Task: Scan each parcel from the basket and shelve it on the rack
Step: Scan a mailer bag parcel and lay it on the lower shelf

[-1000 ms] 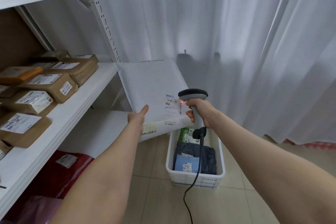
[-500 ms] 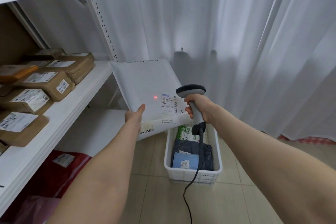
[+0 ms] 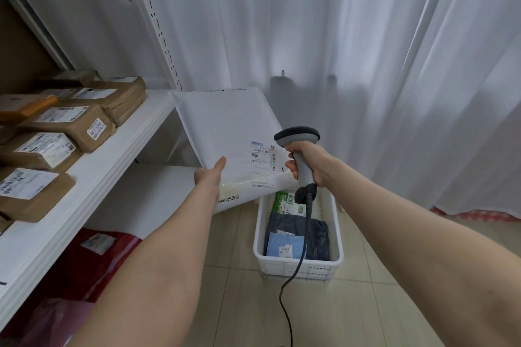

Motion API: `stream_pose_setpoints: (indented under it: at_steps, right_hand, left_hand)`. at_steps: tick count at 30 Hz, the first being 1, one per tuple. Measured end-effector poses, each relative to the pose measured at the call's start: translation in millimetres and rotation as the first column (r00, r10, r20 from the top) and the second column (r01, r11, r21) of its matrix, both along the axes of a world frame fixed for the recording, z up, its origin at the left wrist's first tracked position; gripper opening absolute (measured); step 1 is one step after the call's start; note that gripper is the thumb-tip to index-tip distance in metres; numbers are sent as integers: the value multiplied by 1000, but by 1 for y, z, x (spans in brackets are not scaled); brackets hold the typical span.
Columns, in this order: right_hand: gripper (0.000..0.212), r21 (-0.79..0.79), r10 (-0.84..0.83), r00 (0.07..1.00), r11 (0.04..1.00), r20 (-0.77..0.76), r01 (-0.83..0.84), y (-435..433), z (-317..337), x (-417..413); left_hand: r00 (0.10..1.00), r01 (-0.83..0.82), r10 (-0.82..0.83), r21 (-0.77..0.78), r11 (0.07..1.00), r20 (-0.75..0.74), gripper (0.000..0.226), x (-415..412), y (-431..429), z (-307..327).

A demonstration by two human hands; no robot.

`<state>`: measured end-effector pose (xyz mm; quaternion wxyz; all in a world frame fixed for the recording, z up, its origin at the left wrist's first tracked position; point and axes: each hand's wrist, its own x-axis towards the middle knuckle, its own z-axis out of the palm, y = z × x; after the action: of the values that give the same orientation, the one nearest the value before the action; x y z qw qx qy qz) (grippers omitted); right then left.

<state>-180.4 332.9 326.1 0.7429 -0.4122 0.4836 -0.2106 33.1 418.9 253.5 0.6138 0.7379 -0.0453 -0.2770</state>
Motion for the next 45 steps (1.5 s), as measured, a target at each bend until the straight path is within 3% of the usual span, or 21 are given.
stream_pose_setpoints:
  at_steps: [19, 26, 33, 37, 45]
  right_hand:
    - [10, -7, 79, 996, 997, -33, -79, 4, 5, 13]
    - [18, -9, -20, 999, 1000, -45, 19, 5, -14, 26]
    - [27, -95, -176, 965, 983, -193, 160, -2, -47, 35]
    - [23, -26, -101, 984, 995, -147, 98, 5, -67, 53]
    - [30, 116, 87, 996, 990, -33, -83, 37, -111, 140]
  left_hand:
    - [1000, 14, -14, -15, 1000, -26, 57, 10, 2, -4]
    - [994, 0, -1, -9, 1000, -109, 45, 22, 15, -14]
    - [974, -53, 67, 70, 996, -218, 60, 39, 41, -38]
    - [937, -106, 95, -14, 994, -337, 52, 42, 52, -50]
    - [886, -149, 146, 28, 988, -440, 40, 90, 80, -84]
